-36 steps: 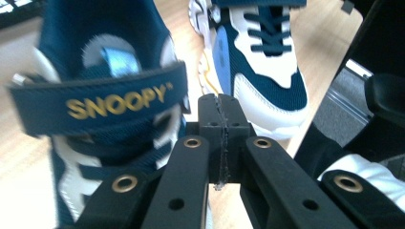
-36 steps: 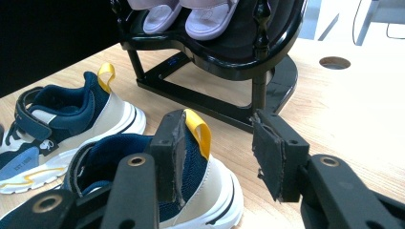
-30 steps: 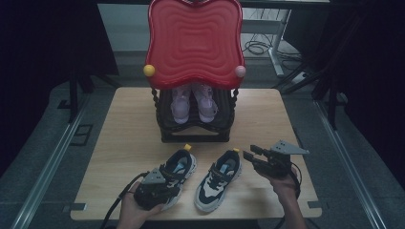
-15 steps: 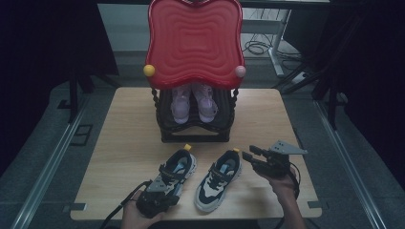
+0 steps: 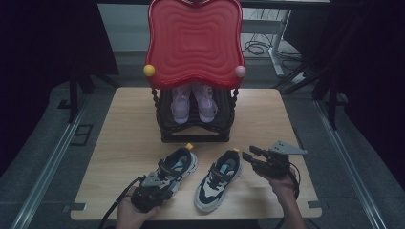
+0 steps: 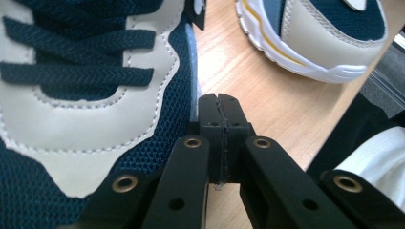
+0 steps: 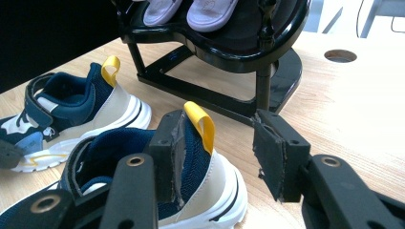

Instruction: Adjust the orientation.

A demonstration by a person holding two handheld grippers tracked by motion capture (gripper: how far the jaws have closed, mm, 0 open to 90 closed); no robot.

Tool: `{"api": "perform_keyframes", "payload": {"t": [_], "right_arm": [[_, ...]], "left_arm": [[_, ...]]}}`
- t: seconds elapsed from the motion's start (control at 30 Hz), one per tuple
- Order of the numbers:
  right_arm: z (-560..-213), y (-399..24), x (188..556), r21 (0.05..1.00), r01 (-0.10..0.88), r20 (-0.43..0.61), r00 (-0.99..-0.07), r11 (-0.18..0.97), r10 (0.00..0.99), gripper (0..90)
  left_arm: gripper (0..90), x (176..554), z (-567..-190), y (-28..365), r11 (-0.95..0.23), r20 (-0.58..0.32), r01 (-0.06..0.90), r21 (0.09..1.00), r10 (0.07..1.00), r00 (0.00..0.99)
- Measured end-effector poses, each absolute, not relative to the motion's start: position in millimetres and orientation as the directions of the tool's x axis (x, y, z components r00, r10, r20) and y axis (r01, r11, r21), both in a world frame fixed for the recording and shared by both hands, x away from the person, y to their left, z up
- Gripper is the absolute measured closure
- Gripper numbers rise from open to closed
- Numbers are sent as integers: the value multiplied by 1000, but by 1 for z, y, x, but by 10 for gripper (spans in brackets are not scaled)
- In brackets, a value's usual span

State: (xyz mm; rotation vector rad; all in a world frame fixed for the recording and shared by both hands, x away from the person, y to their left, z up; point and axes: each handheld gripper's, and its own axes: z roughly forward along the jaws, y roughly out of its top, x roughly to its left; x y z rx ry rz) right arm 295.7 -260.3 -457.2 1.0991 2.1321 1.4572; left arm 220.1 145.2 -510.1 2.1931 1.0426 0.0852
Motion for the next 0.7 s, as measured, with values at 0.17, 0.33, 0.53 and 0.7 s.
{"api": "perform_keyframes", "payload": {"t": [0.17,0.33,0.53,0.7], "right_arm": [[-457,-261,295,896,407,146,-645,176,750,548],[-458,-262,296,895,412,149,-641,173,753,547],[-458,-262,296,895,414,159,-643,166,749,548],[-458,-263,296,894,417,163,-642,163,749,548]], "left_arm": [[900,226,-510,157,-410,-226,674,615,727,648],[900,231,-511,168,-387,-242,686,616,736,632],[900,238,-513,180,-352,-251,706,615,761,598],[900,245,-514,190,-334,-253,718,611,777,576]]}}
